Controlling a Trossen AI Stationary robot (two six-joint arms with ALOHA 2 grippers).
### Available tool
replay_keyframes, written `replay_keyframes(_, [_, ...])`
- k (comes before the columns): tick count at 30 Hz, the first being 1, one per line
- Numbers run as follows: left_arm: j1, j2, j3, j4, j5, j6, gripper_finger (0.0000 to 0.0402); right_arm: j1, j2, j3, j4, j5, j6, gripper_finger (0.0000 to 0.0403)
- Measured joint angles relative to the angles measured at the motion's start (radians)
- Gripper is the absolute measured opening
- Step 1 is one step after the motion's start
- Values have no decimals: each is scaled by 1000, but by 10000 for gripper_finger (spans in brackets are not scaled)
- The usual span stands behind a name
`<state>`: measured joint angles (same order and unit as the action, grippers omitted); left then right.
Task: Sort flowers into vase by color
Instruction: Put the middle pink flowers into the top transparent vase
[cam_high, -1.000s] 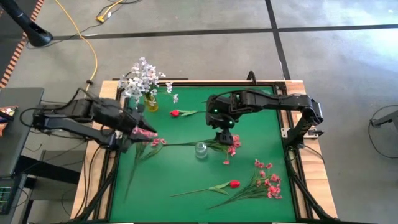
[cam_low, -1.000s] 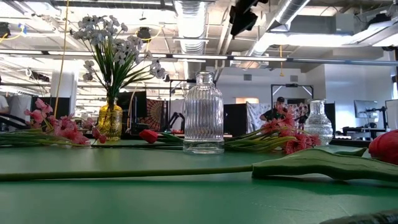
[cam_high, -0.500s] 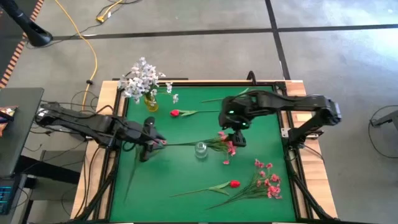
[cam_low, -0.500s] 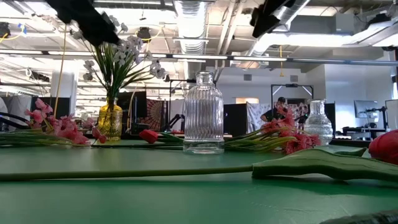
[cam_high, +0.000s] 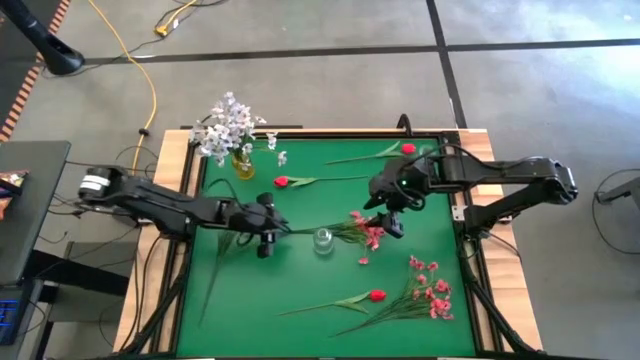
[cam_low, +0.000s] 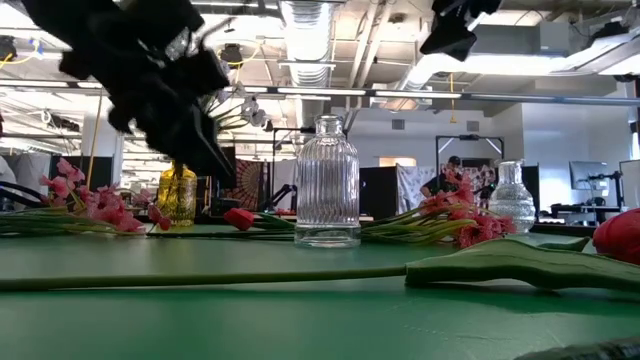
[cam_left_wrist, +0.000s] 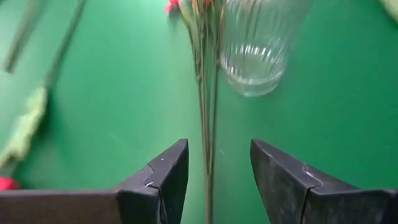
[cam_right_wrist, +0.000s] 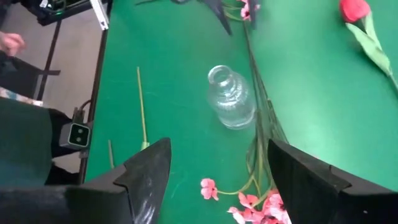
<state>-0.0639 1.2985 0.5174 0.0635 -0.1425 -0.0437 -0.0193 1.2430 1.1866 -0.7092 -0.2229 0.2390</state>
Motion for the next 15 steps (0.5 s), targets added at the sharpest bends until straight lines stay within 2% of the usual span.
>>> replay_keyframes(7, [40,196,0,184,43,2,162,21,6,0,9,14,0,295])
replay_keyframes(15, [72,326,20,231,99,-1,162,3,6,0,33,16,16,295])
